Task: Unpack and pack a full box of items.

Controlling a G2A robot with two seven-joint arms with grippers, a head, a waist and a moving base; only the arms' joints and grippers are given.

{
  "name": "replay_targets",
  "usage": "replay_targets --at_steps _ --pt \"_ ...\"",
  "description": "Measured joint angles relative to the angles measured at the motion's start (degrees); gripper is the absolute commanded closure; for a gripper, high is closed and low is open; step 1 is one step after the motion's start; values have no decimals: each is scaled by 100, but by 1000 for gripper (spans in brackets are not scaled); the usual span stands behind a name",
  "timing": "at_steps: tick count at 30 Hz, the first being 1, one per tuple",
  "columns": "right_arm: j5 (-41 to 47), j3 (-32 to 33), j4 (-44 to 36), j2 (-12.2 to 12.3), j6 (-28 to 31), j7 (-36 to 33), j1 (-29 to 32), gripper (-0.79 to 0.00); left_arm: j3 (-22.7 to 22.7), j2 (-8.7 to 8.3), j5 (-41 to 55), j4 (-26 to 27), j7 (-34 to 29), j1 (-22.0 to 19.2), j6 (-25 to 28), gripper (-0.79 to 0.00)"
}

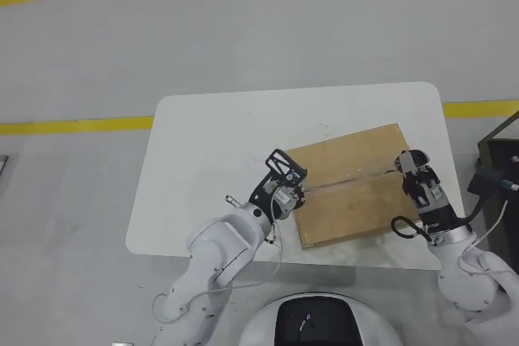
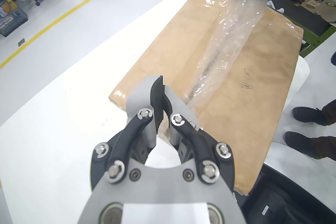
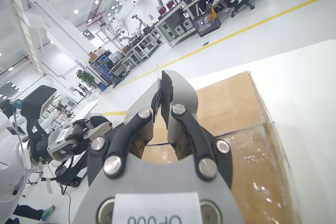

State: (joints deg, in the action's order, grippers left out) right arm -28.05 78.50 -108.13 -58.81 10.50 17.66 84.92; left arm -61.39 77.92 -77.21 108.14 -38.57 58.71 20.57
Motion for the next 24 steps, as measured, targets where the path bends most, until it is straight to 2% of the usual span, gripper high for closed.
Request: replay_targets --at_steps 12,24 --pt "-55 43 182 -104 -134 -152 -43 0 317 47 72 -489 -199 -295 60 0" --pt "-29 135 154 -210 -255 -87 -42 0 382 54 29 -597 -288 -338 -17 0"
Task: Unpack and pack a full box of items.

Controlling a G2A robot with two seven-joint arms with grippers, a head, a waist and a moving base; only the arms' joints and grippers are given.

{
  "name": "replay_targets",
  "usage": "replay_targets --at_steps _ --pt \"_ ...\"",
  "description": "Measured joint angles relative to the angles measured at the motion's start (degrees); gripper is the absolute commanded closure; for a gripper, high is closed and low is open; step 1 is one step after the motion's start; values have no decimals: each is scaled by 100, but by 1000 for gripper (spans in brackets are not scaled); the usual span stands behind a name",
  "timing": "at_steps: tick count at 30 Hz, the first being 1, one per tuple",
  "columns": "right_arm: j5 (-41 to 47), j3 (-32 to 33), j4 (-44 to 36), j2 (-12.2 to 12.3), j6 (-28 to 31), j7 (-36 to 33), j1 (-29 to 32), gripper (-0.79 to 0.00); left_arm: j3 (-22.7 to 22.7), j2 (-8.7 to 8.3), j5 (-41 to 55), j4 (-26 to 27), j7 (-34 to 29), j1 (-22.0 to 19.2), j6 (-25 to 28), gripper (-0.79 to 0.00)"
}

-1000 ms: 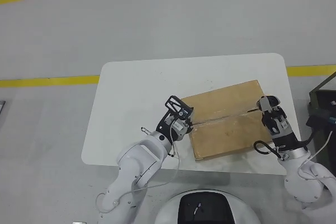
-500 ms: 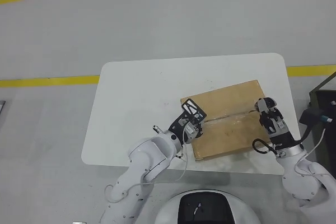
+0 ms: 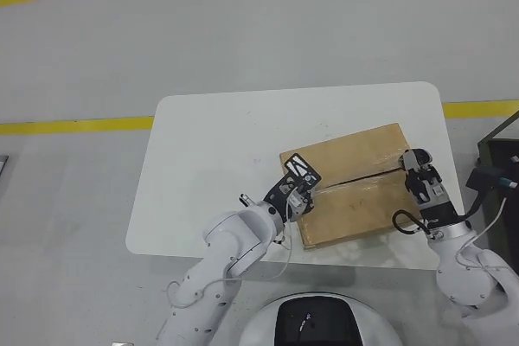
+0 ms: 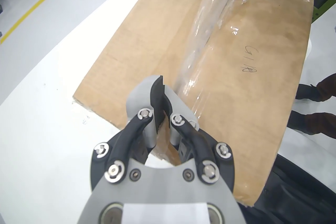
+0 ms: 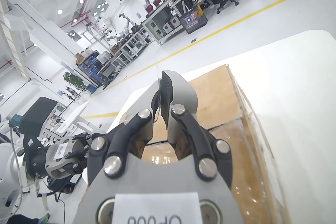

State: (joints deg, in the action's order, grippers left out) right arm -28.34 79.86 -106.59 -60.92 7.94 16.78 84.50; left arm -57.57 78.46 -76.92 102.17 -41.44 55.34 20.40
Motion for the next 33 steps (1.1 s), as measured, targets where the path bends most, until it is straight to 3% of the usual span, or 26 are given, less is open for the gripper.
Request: replay_targets --at_steps 9,20,33 --pt "-55 72 -161 -72 32 174 242 0 -92 -27 -15 81 49 101 18 0" --pt "-257 91 -71 -147 -319 -176 255 0 -151 -57 -59 220 71 182 68 0" --pt "-315 249 -85 -222 263 56 401 0 -115 -40 149 538 203 107 14 0"
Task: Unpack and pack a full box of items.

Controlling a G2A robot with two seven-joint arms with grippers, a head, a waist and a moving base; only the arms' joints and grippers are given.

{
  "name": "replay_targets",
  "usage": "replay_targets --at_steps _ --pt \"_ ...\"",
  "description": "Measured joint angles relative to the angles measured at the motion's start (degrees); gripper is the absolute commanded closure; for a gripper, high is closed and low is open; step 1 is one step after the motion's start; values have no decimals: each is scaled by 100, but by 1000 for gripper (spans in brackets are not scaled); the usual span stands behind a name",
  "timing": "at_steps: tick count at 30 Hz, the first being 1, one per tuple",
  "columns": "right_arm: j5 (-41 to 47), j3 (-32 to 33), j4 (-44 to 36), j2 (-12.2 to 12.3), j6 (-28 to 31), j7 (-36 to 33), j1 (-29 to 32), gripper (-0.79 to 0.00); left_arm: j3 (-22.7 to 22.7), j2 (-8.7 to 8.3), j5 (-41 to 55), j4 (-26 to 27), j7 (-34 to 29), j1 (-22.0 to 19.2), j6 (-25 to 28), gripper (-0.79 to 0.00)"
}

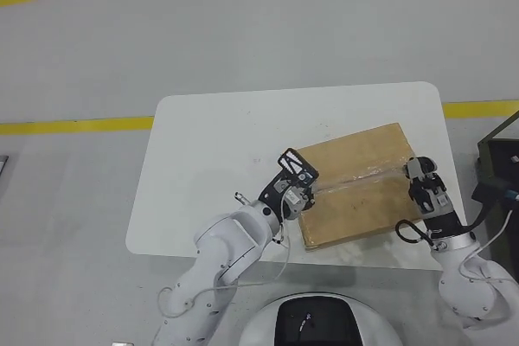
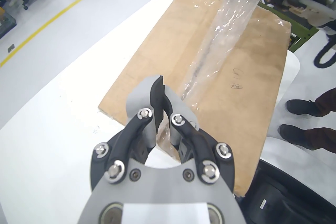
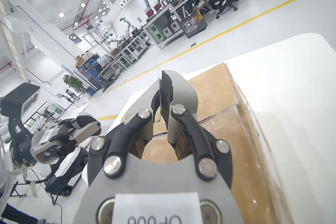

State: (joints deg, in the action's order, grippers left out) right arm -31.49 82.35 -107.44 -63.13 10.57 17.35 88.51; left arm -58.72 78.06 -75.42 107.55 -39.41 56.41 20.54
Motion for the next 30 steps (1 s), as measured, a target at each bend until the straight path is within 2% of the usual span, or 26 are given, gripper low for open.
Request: replay_targets --at_steps 9,24,25,26,29,30 --pt "-147 -20 82 -61 -54 -84 -104 0 313 37 -7 -410 -72 -124 128 0" --pt "-37 92 208 -146 -275 -453 -177 0 346 45 -22 -497 -145 -173 94 -9" --pt "-42 88 203 -151 -298 -499 -187 -22 348 46 -25 -511 -150 -181 91 -9" --pt "-50 81 194 -157 -326 -559 -194 -132 351 48 -26 -529 -154 -190 85 -12" --pt "-53 82 145 -170 -376 -690 -193 -188 353 52 -19 -568 -184 -214 64 -12" --pt "-53 91 119 -173 -390 -713 -182 -234 353 53 -18 -577 -197 -221 53 -9"
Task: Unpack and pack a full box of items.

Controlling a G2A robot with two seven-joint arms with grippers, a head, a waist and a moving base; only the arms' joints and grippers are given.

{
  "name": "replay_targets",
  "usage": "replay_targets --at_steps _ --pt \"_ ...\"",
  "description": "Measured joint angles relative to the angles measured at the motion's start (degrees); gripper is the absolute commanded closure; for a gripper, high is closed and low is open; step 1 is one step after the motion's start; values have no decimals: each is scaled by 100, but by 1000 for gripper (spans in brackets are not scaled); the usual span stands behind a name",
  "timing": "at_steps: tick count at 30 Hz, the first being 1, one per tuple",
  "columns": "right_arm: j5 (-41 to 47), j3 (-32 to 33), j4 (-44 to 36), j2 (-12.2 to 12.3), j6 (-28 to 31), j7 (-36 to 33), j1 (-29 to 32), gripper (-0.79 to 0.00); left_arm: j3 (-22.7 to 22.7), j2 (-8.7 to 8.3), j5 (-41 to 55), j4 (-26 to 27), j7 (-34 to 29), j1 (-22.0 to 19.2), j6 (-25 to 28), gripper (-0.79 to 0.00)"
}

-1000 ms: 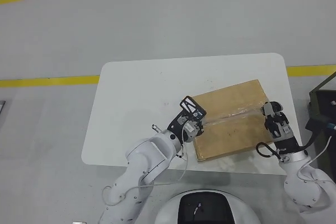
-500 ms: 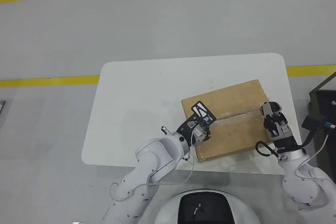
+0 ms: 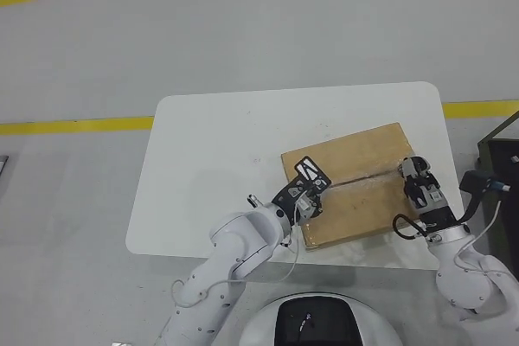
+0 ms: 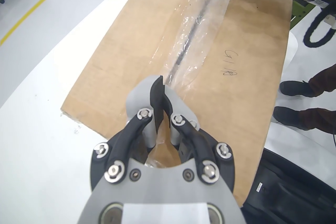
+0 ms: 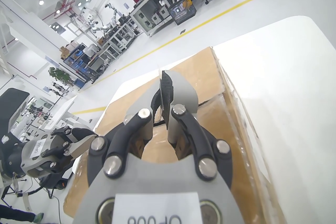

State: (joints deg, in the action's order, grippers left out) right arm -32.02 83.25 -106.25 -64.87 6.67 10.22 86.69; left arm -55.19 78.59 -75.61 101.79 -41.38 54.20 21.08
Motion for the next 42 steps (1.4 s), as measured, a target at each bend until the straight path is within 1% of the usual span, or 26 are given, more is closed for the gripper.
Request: replay_targets --at_steps 2,6,9,12,13,15,16,17,18,22,27,31,34,39,42 --pt "4 44 -74 -6 -32 -48 47 -234 0 3 9 -14 -22 -16 -20 -12" --pt "91 256 -269 -5 -115 -176 183 -280 9 8 48 -31 -46 -36 -13 -18" --pt "209 507 -444 0 -215 -290 307 -265 25 11 66 -50 -72 -52 12 -15" --pt "327 803 -583 1 -438 -358 412 -249 41 15 88 -79 -81 -71 31 -28" --pt "386 889 -630 0 -484 -368 434 -252 45 17 93 -89 -81 -77 32 -40" --pt "540 1077 -732 -4 -497 -385 477 -225 56 20 105 -106 -82 -93 35 -108" --pt "619 1153 -766 -7 -484 -390 496 -157 60 21 111 -108 -82 -99 39 -259" --pt "740 1250 -810 -11 -464 -391 521 -86 65 23 120 -108 -80 -107 46 -443" --pt "844 1318 -843 -16 -444 -391 542 0 65 24 128 -102 -80 -111 50 -785" --pt "1350 1576 -924 -32 -272 -478 593 0 39 23 173 -35 -91 -116 53 -785" --pt "1864 1748 -1017 -46 39 -759 661 0 -93 2 248 221 -70 -59 45 -785" --pt "2094 1743 -1099 -62 278 -909 700 0 -306 -33 335 526 -24 60 12 -785" --pt "2255 1678 -1124 -75 539 -1017 707 0 -554 -70 400 763 7 192 -74 -785" --pt "2060 1384 -1230 -64 912 -1629 635 0 -1083 -150 339 1168 61 518 -299 -785" --pt "1542 1037 -1342 -60 1019 -1962 537 0 -1414 -197 133 1365 121 738 -505 -785"
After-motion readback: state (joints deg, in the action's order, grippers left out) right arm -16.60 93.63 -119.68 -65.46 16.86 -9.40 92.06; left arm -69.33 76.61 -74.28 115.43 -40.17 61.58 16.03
